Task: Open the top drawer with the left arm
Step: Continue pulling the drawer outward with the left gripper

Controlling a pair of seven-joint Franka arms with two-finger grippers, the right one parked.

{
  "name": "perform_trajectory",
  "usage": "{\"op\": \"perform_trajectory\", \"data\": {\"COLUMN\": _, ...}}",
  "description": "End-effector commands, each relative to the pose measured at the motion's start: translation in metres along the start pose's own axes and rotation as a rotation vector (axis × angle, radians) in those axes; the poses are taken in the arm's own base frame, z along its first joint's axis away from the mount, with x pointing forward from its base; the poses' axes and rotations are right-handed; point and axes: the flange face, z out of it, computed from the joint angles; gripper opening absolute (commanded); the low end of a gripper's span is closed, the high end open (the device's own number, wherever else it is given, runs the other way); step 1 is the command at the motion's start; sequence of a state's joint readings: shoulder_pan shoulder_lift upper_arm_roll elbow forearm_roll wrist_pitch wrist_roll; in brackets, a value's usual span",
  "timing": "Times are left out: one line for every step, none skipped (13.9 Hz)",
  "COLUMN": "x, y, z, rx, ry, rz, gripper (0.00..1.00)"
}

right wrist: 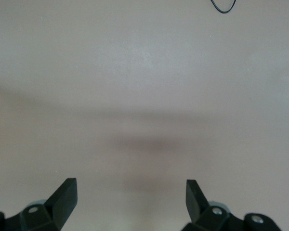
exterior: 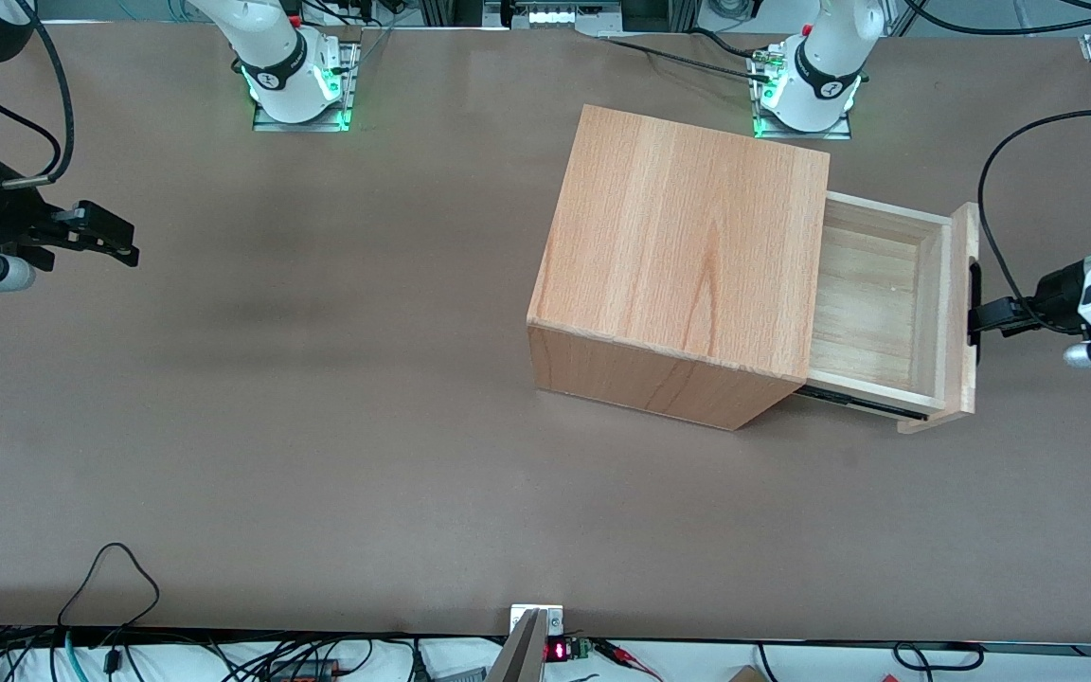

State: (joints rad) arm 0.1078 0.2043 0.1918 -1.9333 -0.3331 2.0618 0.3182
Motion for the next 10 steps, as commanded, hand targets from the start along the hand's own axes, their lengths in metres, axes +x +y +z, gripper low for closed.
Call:
{"op": "perform_trajectory", "data": {"x": 0.014, "y": -0.026, "z": 0.013, "rx": 0.059, "ry": 0.008, "rz": -0.001, "gripper": 1.00}}
{"op": "perform_trajectory", "data": {"x": 0.013, "y": -0.031, "z": 0.012, "rx": 0.061, "ry": 0.010, "rz": -0.009, "gripper": 1.00}}
{"op": "perform_trajectory", "data": {"x": 0.013, "y": -0.035, "z": 0.011, "rx": 0.061, "ry": 0.011, "rz": -0.013, "gripper": 1.00}}
{"op": "perform_trajectory", "data": {"x": 0.015, "y": -0.037, "z": 0.009, "rx": 0.063, "ry": 0.018, "rz": -0.016, "gripper": 1.00}}
{"op": "perform_trajectory", "data": {"x": 0.018, "y": -0.042, "z": 0.007, "rx": 0.067, "ry": 0.023, "rz": -0.022, "gripper": 1.00}}
{"op": "perform_trajectory", "data": {"x": 0.018, "y": -0.047, "z": 0.003, "rx": 0.070, "ry": 0.030, "rz": -0.030, "gripper": 1.00}}
{"op": "perform_trajectory", "data": {"x": 0.021, "y": -0.049, "z": -0.001, "rx": 0.075, "ry": 0.043, "rz": -0.030, "gripper": 1.00}}
{"op": "perform_trajectory", "data": {"x": 0.022, "y": -0.052, "z": 0.000, "rx": 0.079, "ry": 0.050, "rz": -0.035, "gripper": 1.00}}
{"op": "perform_trajectory", "data": {"x": 0.023, "y": -0.054, "z": -0.001, "rx": 0.081, "ry": 0.053, "rz": -0.040, "gripper": 1.00}}
{"op": "perform_trajectory", "data": {"x": 0.023, "y": -0.054, "z": -0.002, "rx": 0.081, "ry": 0.057, "rz": -0.043, "gripper": 1.00}}
